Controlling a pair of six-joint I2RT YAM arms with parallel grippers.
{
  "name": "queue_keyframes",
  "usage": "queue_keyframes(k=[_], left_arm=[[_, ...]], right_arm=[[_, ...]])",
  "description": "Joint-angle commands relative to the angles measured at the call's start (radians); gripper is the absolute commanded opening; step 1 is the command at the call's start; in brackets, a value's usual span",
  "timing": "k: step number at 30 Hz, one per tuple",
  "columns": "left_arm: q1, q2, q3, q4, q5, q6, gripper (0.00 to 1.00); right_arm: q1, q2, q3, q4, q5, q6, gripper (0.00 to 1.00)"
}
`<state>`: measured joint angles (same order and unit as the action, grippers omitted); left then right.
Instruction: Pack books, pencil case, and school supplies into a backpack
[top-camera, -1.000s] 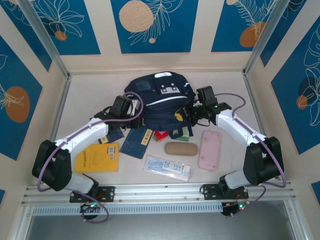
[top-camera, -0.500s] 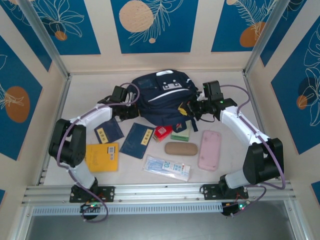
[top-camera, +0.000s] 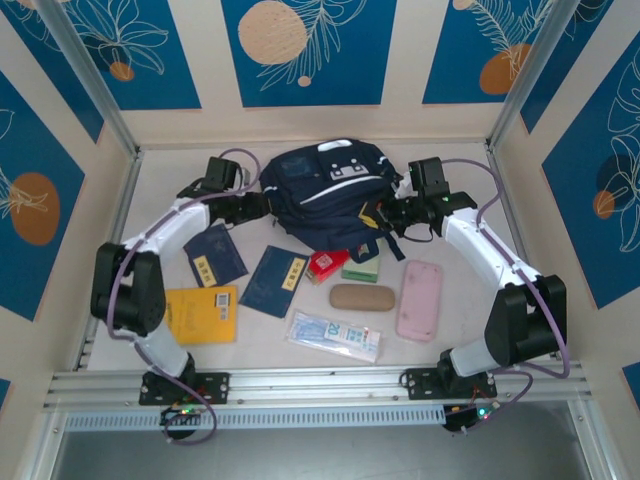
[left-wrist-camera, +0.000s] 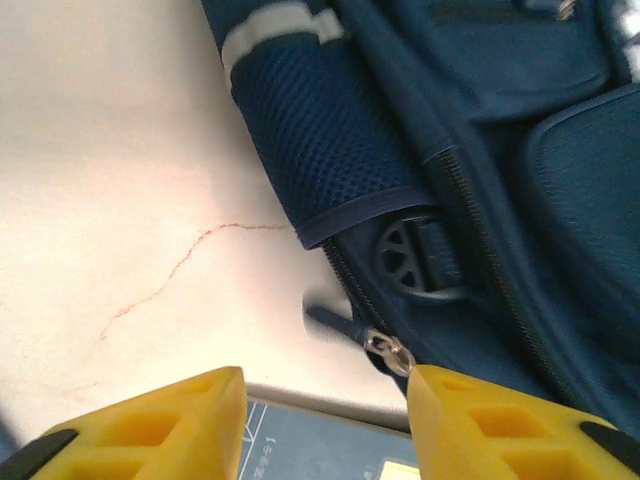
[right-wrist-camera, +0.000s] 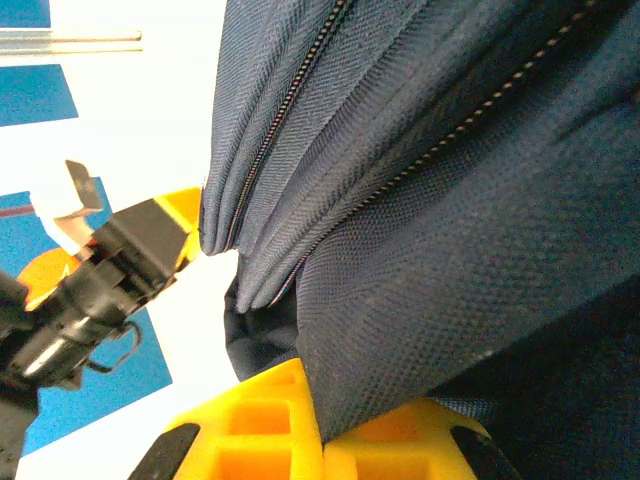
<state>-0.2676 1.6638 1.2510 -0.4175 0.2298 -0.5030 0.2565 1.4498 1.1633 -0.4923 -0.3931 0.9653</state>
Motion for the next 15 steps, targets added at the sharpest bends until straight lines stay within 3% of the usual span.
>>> queue_keyframes(k=[1, 6, 15], left_arm=[[0.007, -0.150, -0.036, -0.072, -0.039, 0.021, 0.48], [0.007, -0.326, -0.110, -0.128, -0.111, 0.045, 0.48], [0.006, -0.560, -0.205, -0.203, -0.184, 0.099, 0.49]], right_arm=[[0.022, 0.004, 0.047, 0.073, -0.067, -0.072, 0.00], [0.094, 0.097, 0.162, 0.056, -0.097, -0.172, 0.00], [0.191, 0.222, 0.326, 0.070, -0.286, -0.333, 0.00]])
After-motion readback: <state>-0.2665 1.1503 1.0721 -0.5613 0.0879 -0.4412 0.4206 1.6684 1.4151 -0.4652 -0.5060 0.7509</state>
